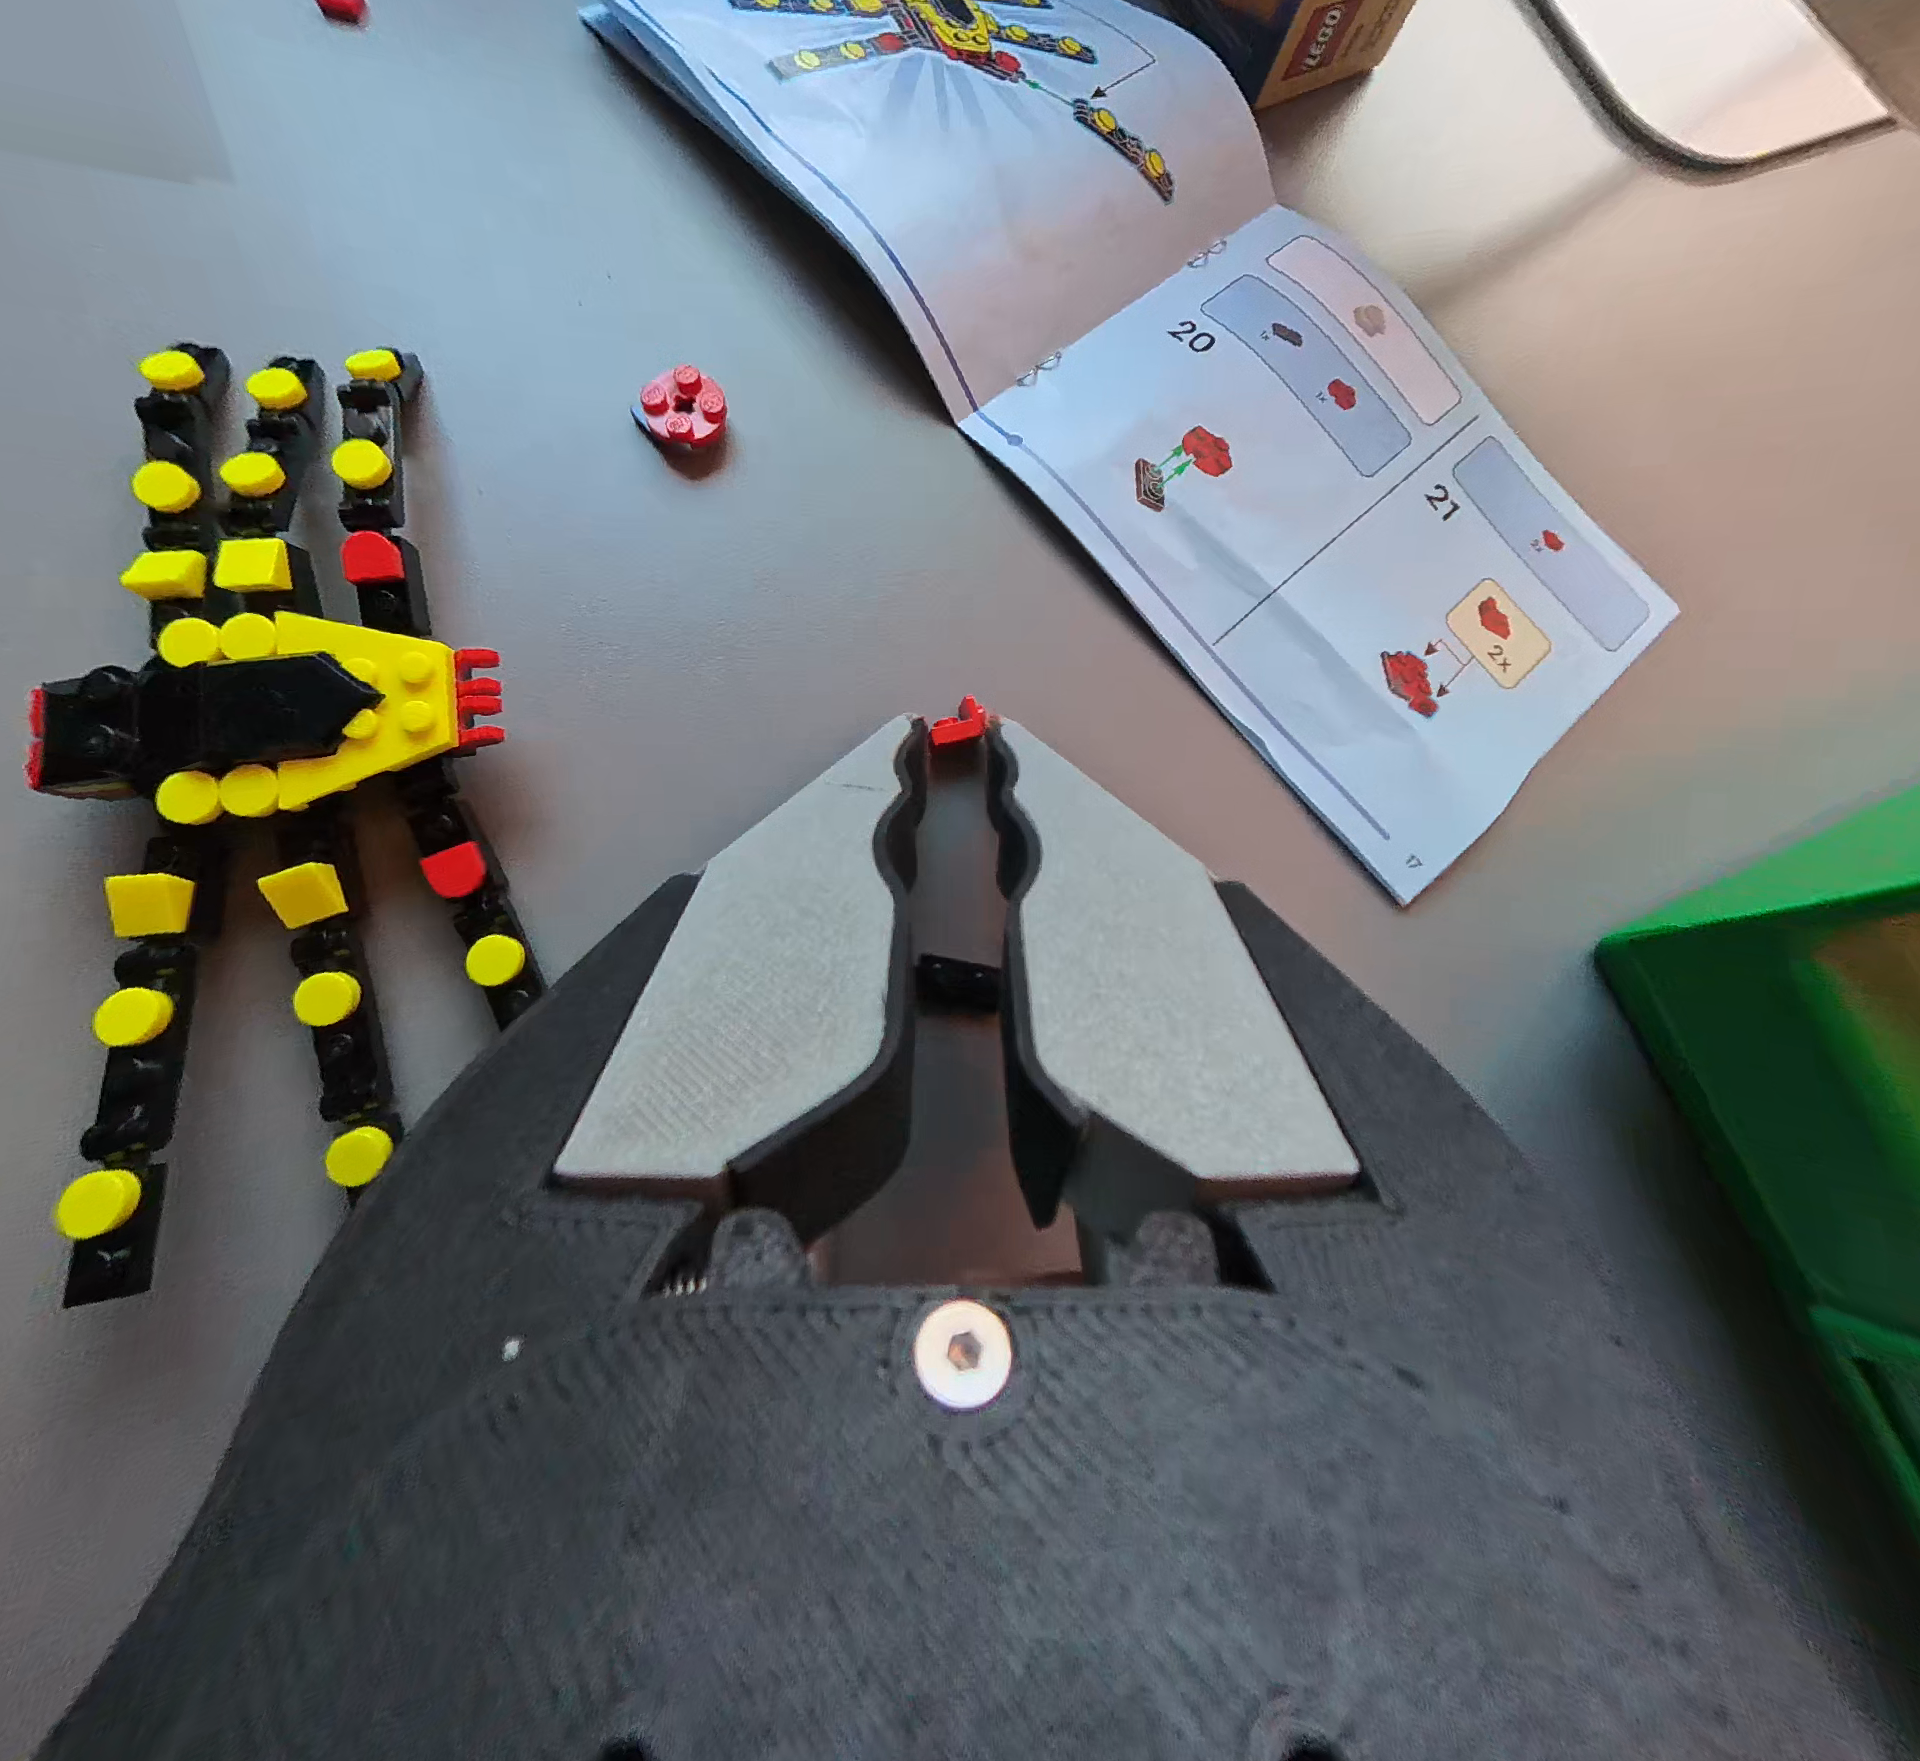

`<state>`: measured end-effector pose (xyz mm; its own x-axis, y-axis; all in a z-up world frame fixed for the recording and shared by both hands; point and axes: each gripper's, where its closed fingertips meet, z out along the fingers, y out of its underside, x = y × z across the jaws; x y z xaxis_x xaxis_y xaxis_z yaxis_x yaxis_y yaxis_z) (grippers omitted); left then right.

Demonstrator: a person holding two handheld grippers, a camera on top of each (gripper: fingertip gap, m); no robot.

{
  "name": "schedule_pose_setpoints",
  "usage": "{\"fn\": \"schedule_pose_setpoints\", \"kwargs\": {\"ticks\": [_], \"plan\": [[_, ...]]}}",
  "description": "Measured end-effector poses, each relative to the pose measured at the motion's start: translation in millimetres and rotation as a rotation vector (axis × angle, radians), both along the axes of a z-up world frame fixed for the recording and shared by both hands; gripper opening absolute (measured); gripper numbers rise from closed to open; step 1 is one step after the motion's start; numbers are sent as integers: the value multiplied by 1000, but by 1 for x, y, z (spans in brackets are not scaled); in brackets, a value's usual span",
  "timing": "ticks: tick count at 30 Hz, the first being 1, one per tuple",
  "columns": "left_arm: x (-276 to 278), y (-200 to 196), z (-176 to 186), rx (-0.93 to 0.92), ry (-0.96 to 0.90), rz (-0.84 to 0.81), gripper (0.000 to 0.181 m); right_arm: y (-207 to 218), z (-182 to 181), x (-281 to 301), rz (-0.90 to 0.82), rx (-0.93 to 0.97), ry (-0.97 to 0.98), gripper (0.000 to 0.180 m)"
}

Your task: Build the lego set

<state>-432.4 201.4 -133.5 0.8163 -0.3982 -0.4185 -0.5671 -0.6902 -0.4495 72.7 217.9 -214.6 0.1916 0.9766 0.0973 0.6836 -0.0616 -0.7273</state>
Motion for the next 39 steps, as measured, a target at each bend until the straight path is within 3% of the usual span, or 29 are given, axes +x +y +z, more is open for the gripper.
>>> {"fn": "schedule_pose_setpoints", "kwargs": {"ticks": [6,39], "plan": [[-2,0,-3,-10,6,2,35,5,14,3,-18,-106,128,8],[4,-1,2,6,-25,-12,36,0,-1,3,23,-47,15,8]]}}
